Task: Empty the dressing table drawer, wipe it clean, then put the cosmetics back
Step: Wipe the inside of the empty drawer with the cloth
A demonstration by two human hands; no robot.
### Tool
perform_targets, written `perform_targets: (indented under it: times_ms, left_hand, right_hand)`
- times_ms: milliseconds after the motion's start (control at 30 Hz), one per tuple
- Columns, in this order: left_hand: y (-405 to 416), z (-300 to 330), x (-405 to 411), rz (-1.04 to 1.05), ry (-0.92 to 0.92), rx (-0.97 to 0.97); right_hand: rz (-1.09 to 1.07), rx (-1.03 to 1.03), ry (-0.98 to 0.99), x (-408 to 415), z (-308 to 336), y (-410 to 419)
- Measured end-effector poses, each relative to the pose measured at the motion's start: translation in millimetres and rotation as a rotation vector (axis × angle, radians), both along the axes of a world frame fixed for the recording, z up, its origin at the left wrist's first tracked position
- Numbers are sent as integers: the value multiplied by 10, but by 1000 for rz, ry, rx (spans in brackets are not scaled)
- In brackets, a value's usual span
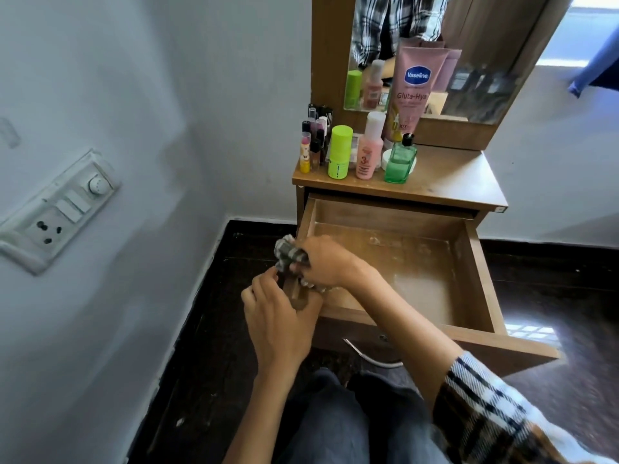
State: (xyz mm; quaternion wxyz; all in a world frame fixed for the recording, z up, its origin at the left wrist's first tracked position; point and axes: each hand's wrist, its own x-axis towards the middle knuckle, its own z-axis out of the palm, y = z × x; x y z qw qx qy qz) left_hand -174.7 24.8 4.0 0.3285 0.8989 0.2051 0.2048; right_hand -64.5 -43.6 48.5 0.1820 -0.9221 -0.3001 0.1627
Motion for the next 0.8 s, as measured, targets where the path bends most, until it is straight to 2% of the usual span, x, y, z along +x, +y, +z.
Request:
perform_targets:
  times_ms: [167,400,567,800]
  left_hand:
    - [13,52,-64,-21,29,68]
    - [40,75,-42,-22,97,116]
    - [46,60,-43,-35,156,145]
    - [45,49,-36,-46,184,117]
  right_hand:
    - [64,-5,72,-232,120,-98]
    - [106,-27,-39,-190,44,-22]
    - [-89,36,-70,232,69,-6]
    - [-300,-69,-269,790,124,145]
